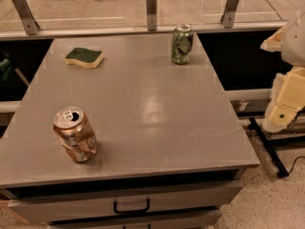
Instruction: Move sponge near green can
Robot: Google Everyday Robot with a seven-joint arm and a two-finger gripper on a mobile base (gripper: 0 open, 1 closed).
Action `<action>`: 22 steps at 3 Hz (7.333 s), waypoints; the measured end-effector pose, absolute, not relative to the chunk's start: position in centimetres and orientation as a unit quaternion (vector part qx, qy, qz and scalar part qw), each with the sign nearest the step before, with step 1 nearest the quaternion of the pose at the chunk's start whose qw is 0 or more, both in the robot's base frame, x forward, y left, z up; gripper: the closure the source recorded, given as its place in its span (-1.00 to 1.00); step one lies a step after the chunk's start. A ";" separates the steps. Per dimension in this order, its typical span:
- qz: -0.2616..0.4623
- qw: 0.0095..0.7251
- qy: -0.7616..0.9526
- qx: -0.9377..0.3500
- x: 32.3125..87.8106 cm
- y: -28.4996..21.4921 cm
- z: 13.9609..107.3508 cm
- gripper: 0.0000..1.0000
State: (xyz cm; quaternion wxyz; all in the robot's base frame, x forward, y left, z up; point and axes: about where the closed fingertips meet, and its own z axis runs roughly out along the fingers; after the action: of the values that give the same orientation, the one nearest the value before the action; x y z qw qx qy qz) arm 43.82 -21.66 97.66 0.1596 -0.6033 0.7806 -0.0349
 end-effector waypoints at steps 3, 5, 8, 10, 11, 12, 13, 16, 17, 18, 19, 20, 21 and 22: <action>0.051 0.242 0.712 -0.657 47.9 -10.7 96.9 -1.00; 0.095 0.304 0.657 -0.683 50.8 -2.2 98.5 -1.00; 0.239 0.447 0.616 -0.603 61.8 13.1 97.1 -1.00; 0.298 0.467 0.638 -0.535 69.4 23.0 94.7 -1.00; 0.294 0.440 0.679 -0.509 71.2 25.6 91.9 -1.00; 0.275 0.411 0.716 -0.493 72.2 26.0 88.8 -1.00; 0.261 0.397 0.744 -0.470 73.3 25.1 86.6 -1.00; 0.208 0.399 0.773 -0.447 76.4 19.6 83.8 -0.17; 0.189 0.428 0.754 -0.460 76.5 18.4 85.9 0.30; 0.177 0.456 0.722 -0.490 74.5 18.0 88.9 0.76; 0.174 0.463 0.688 -0.531 69.6 17.3 91.1 1.00; 0.174 0.463 0.688 -0.531 69.6 17.3 91.1 1.00; 0.147 0.448 0.709 -0.525 69.8 12.1 90.1 1.00; 0.089 0.425 0.741 -0.512 69.8 3.1 89.8 1.00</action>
Offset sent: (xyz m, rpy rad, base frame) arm 0.0232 0.0912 -0.0198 0.2245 0.0046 0.1818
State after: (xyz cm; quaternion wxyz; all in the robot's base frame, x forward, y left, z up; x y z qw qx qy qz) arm 69.79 3.08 89.79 0.4254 -0.5123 0.7407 0.0893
